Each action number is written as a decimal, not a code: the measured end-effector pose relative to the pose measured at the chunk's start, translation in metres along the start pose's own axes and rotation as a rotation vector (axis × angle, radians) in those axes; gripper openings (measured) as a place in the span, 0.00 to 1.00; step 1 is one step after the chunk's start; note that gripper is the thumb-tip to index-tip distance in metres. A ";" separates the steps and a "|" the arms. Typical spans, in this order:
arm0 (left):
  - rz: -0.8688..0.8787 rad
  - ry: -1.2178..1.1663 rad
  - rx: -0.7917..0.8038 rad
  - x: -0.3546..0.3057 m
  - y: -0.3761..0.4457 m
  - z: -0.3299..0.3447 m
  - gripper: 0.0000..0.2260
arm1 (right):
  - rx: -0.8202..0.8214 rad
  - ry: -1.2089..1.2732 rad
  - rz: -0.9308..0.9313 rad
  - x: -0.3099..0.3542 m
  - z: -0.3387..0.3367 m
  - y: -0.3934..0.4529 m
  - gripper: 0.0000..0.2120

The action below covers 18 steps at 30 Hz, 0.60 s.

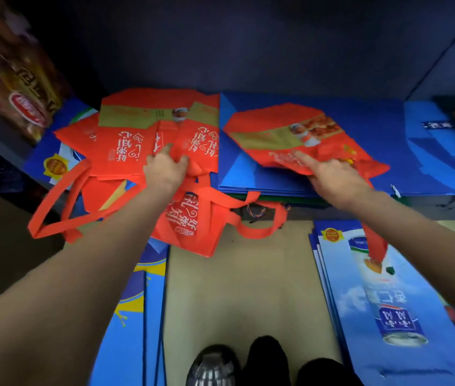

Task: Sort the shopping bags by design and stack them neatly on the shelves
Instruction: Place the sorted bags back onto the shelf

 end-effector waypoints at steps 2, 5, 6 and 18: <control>-0.086 -0.173 0.042 -0.013 0.009 0.002 0.24 | -0.041 0.155 0.025 -0.017 -0.001 -0.003 0.26; -0.235 -0.440 0.014 -0.024 0.016 0.001 0.23 | -0.132 0.368 0.050 -0.019 0.010 -0.005 0.22; -0.251 -0.479 0.004 -0.024 0.015 0.000 0.23 | -0.152 0.415 0.059 -0.017 0.013 -0.002 0.21; -0.231 -0.906 -0.418 0.062 -0.046 -0.078 0.09 | 0.208 0.500 -0.013 0.068 0.009 -0.002 0.33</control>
Point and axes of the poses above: each hand's wrist, its own y-axis towards the middle knuckle, its own z-axis out of the palm, x = y × z, the point moved 2 cm from there along y, towards the middle knuckle, and after that the axes turned 8 degrees about y, right-handed, at the moved point
